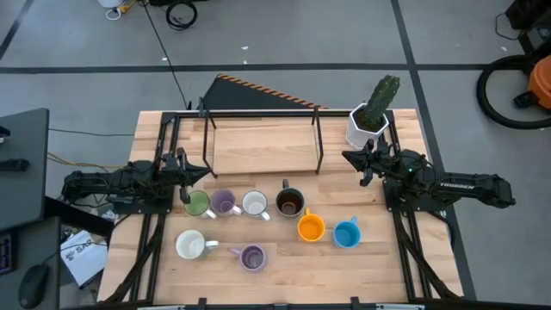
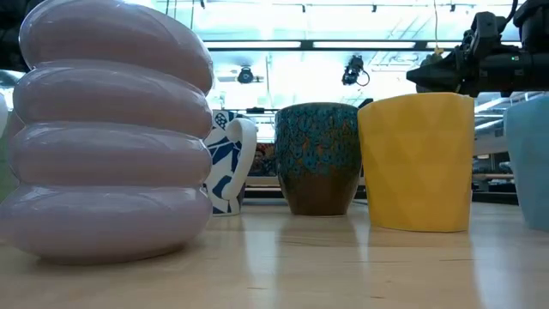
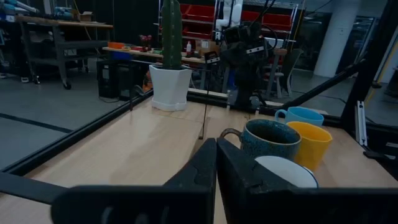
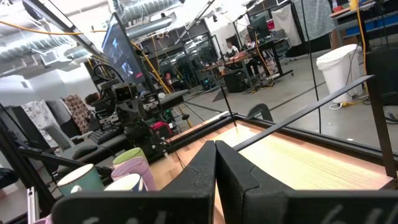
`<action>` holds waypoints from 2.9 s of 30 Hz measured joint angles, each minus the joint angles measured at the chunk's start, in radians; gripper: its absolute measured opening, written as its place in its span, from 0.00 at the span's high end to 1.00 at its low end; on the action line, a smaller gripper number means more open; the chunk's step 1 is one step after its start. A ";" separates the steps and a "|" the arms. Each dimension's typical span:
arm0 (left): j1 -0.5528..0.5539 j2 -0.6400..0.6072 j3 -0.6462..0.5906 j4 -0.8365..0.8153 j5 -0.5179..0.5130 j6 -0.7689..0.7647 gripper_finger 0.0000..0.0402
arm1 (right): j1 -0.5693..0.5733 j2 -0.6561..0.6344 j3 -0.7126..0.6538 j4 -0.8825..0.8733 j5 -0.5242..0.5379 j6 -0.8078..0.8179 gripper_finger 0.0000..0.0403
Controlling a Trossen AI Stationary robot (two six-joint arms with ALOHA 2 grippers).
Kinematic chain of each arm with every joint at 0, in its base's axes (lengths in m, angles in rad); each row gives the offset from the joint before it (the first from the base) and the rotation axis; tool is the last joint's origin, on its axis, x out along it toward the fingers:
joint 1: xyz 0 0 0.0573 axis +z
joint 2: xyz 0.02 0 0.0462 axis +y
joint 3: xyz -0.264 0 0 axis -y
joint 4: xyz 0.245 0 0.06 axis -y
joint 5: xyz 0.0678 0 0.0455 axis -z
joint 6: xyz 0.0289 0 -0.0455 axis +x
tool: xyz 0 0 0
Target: Place coffee mugs
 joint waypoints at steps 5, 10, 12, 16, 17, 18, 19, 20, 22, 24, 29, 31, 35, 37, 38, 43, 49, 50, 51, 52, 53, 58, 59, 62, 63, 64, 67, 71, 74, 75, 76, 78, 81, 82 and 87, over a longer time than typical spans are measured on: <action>0.000 0.000 0.000 0.000 0.000 0.000 0.96 | 0.000 0.000 0.000 0.000 0.000 0.000 0.97; 0.000 0.000 0.000 0.000 0.000 0.000 0.96 | 0.000 0.000 0.000 0.000 0.000 0.000 0.97; 0.000 0.000 0.000 0.000 0.000 0.000 0.96 | 0.000 0.000 0.000 0.000 0.000 0.000 0.97; 0.000 0.000 0.000 0.002 0.000 0.000 0.96 | 0.000 0.000 0.000 0.000 0.000 0.000 0.97; 0.000 0.000 0.000 0.007 0.000 -0.001 0.96 | 0.000 0.000 0.000 0.000 0.000 0.000 0.97; 0.000 0.000 0.000 0.013 0.000 -0.004 0.96 | 0.000 0.000 0.000 0.000 0.000 0.000 0.97; 0.000 0.000 0.000 0.015 0.000 -0.005 0.96 | 0.000 0.000 0.000 0.000 0.000 0.000 0.97; 0.000 0.000 0.000 0.014 0.000 -0.005 0.96 | 0.000 0.000 0.000 0.000 0.000 0.000 0.97; 0.000 0.000 0.000 0.016 0.000 -0.013 0.96 | 0.000 0.000 0.000 0.000 0.000 0.000 0.97; 0.000 0.000 0.000 0.030 0.000 -0.070 0.96 | 0.000 0.000 0.000 0.000 0.000 0.000 0.97; 0.001 0.001 0.000 0.042 -0.003 -0.299 0.96 | 0.000 0.000 0.000 0.000 0.000 0.000 0.97; 0.001 0.000 0.000 0.048 -0.028 -0.308 0.96 | 0.000 0.000 0.000 0.001 0.000 0.000 0.97; 0.001 0.000 0.000 0.052 -0.061 -0.297 0.96 | 0.000 0.000 0.000 0.001 0.000 0.000 0.97; 0.001 0.000 0.000 0.053 -0.060 -0.307 0.96 | 0.000 0.000 0.000 0.001 0.000 0.005 0.97; 0.000 0.000 0.000 0.053 -0.060 -0.315 0.96 | 0.001 0.000 0.000 0.002 0.000 0.017 0.97; 0.001 0.000 0.000 0.069 -0.063 -0.315 0.96 | 0.001 0.001 0.000 0.006 -0.004 0.162 0.97; -0.010 0.000 0.000 0.367 0.132 -0.137 0.96 | 0.015 0.027 0.019 0.020 -0.200 0.207 0.97; -0.014 0.000 0.000 0.416 0.179 -0.099 0.96 | 0.020 0.033 0.032 0.020 -0.204 0.198 0.97; -0.016 0.000 0.000 0.457 0.213 -0.070 0.96 | 0.026 0.042 0.049 0.020 -0.203 0.181 0.97; -0.020 0.000 0.000 0.482 0.232 -0.052 0.96 | 0.031 0.055 0.068 0.021 -0.201 0.159 0.97; -0.023 0.000 0.001 0.493 0.241 -0.047 0.96 | 0.037 0.071 0.091 0.020 -0.201 0.137 0.97; -0.030 0.000 0.000 0.427 0.244 -0.073 0.96 | 0.067 0.200 0.239 -0.049 -0.193 -0.005 0.97; -0.030 0.000 0.000 0.394 0.244 -0.078 0.96 | 0.073 0.240 0.272 -0.065 -0.186 -0.026 0.97; -0.030 0.001 0.000 0.300 0.238 -0.066 0.96 | 0.086 0.370 0.380 -0.122 -0.181 -0.073 0.97; -0.030 0.001 0.000 0.279 0.231 -0.056 0.96 | 0.089 0.418 0.424 -0.148 -0.181 -0.094 0.97; -0.030 0.001 0.000 0.267 0.224 -0.048 0.96 | 0.094 0.464 0.467 -0.185 -0.181 -0.117 0.97; -0.030 0.001 0.000 0.261 0.206 -0.042 0.96 | 0.112 0.605 0.593 -0.289 -0.173 -0.182 0.97; -0.030 0.001 0.000 0.253 0.200 -0.049 0.96 | 0.152 0.762 0.734 -0.407 -0.178 -0.227 0.97; -0.030 0.001 0.000 0.217 0.200 -0.051 0.96 | 0.193 0.856 0.829 -0.501 -0.130 -0.228 0.97; -0.030 0.002 0.000 0.220 0.197 -0.051 0.96 | 0.209 0.885 0.861 -0.533 -0.105 -0.226 0.97; -0.029 0.001 0.000 0.234 0.188 -0.051 0.96 | 0.227 0.913 0.894 -0.573 -0.077 -0.222 0.97; -0.029 0.000 0.000 0.261 0.172 -0.044 0.96 | 0.264 0.967 0.955 -0.653 -0.025 -0.205 0.97; -0.029 0.000 0.000 0.269 0.154 -0.002 0.96 | 0.316 1.045 1.045 -0.768 0.029 -0.180 0.97; -0.029 0.000 0.000 0.269 0.137 0.016 0.96 | 0.333 1.070 1.069 -0.801 0.033 -0.167 0.97; -0.027 0.000 0.000 0.286 -0.007 0.079 0.96 | 0.410 1.194 1.180 -0.947 0.012 -0.129 0.96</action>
